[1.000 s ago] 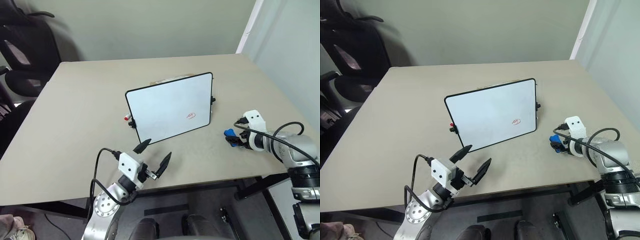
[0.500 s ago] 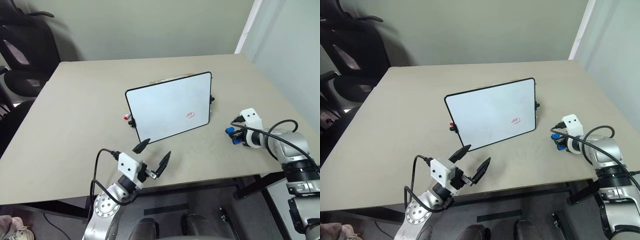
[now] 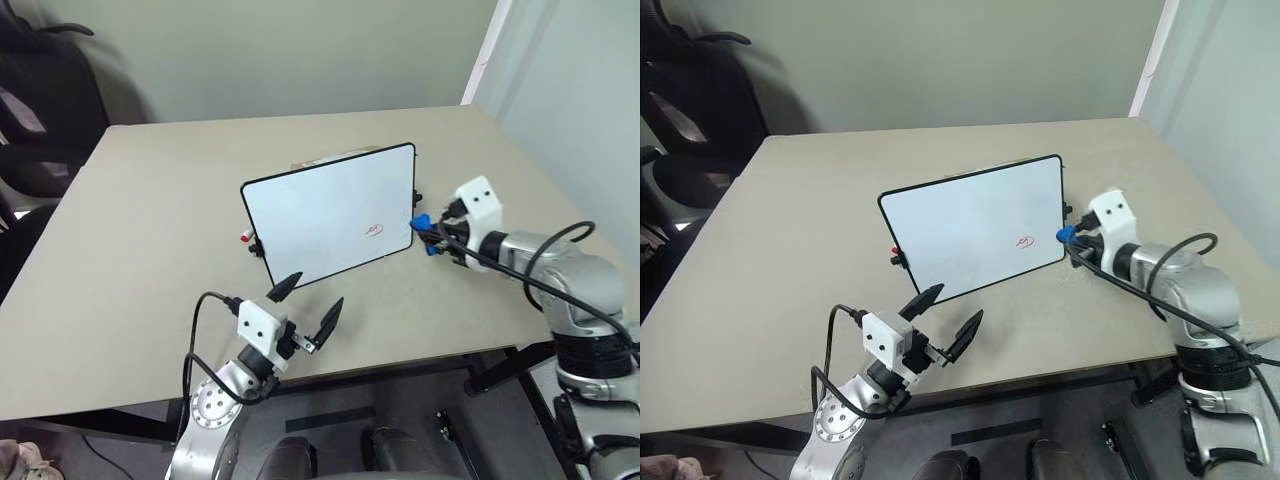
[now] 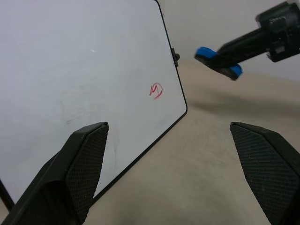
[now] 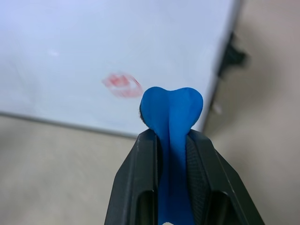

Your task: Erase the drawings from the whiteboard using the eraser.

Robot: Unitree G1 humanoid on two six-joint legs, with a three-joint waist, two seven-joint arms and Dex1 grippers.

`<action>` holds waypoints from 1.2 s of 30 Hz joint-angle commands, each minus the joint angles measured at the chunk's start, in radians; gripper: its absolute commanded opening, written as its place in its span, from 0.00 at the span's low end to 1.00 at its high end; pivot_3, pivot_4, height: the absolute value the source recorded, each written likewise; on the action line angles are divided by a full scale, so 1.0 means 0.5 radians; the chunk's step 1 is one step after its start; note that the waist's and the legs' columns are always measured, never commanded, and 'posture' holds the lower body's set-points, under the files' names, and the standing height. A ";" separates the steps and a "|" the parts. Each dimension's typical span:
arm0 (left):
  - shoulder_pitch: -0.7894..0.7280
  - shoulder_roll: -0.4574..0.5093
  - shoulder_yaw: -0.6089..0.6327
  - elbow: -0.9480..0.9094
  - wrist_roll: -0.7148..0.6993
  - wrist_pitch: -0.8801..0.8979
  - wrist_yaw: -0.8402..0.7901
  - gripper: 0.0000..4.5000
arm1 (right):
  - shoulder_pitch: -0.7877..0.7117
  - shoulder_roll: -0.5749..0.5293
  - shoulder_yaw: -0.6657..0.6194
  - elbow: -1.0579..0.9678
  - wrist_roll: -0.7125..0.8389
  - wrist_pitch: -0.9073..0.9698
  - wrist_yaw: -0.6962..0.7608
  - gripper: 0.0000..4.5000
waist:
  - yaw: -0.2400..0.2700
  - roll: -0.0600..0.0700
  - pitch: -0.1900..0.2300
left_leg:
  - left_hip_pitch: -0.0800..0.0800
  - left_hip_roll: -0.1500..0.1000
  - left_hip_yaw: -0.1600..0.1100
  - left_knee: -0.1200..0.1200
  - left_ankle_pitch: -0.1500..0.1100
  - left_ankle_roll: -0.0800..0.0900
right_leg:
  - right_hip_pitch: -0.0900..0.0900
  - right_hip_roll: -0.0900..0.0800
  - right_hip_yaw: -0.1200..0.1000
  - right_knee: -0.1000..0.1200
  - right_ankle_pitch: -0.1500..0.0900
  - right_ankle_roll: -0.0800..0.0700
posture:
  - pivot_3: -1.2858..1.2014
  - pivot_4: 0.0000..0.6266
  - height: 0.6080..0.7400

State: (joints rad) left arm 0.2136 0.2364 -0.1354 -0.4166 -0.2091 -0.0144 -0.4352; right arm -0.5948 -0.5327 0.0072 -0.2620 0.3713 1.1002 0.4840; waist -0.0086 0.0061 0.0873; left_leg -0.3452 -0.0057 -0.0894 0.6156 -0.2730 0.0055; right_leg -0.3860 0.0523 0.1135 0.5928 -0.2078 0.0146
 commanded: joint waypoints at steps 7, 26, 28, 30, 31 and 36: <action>-0.031 0.010 0.002 0.005 -0.008 -0.036 -0.026 1.00 | -0.291 0.271 0.084 0.588 -0.218 -0.313 -0.197 0.15 | 0.025 -0.001 0.000 | -0.008 0.000 -0.001 -0.001 -0.001 0.001 | -0.012 -0.003 0.000 0.000 0.010 -0.008 | 0.52 0.24 0.97; 0.068 0.018 0.023 -0.119 -0.020 -0.021 0.004 1.00 | -0.361 0.480 0.274 0.755 -0.339 -0.429 -0.105 0.15 | -0.021 -0.002 0.002 | -0.009 0.000 0.000 -0.004 -0.004 -0.004 | -0.022 -0.002 -0.002 0.002 0.020 -0.016 | 0.52 0.24 0.97; 0.068 0.021 0.023 -0.121 -0.024 -0.020 0.004 1.00 | -0.379 0.489 0.290 0.743 -0.340 -0.432 -0.086 0.15 | -0.026 -0.002 0.002 | -0.009 0.000 0.000 -0.004 -0.004 -0.004 | -0.023 -0.002 -0.002 0.002 0.022 -0.017 | 0.52 0.24 0.97; 0.068 0.022 0.022 -0.124 -0.027 -0.018 0.004 1.00 | -0.391 0.493 0.303 0.735 -0.343 -0.438 -0.071 0.15 | -0.031 -0.002 0.003 | -0.009 0.000 0.001 -0.004 -0.004 -0.004 | -0.025 -0.001 -0.003 0.002 0.024 -0.019 | 0.52 0.24 0.97; 0.068 0.023 0.022 -0.125 -0.028 -0.017 0.004 1.00 | -0.402 0.497 0.306 0.734 -0.345 -0.439 -0.067 0.15 | -0.032 -0.002 0.003 | -0.009 0.000 0.001 -0.004 -0.004 -0.004 | -0.025 -0.001 -0.003 0.002 0.025 -0.019 | 0.52 0.24 0.97; 0.066 0.025 0.026 -0.121 -0.036 -0.020 0.000 1.00 | -0.486 0.506 0.284 0.717 -0.338 -0.438 -0.063 0.15 | -0.035 -0.002 0.003 | -0.008 0.000 0.001 -0.004 -0.004 -0.004 | -0.028 -0.001 -0.003 0.002 0.027 -0.021 | 0.52 0.24 0.97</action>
State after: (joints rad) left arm 0.2463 0.2495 -0.1293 -0.4335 -0.2131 -0.0148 -0.4342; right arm -0.7888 -0.2885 0.1616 0.1485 0.1991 0.9034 0.4432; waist -0.0261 0.0052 0.0887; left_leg -0.3493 -0.0058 -0.0891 0.6134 -0.2751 0.0036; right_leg -0.4004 0.0518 0.1121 0.5936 -0.1942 0.0038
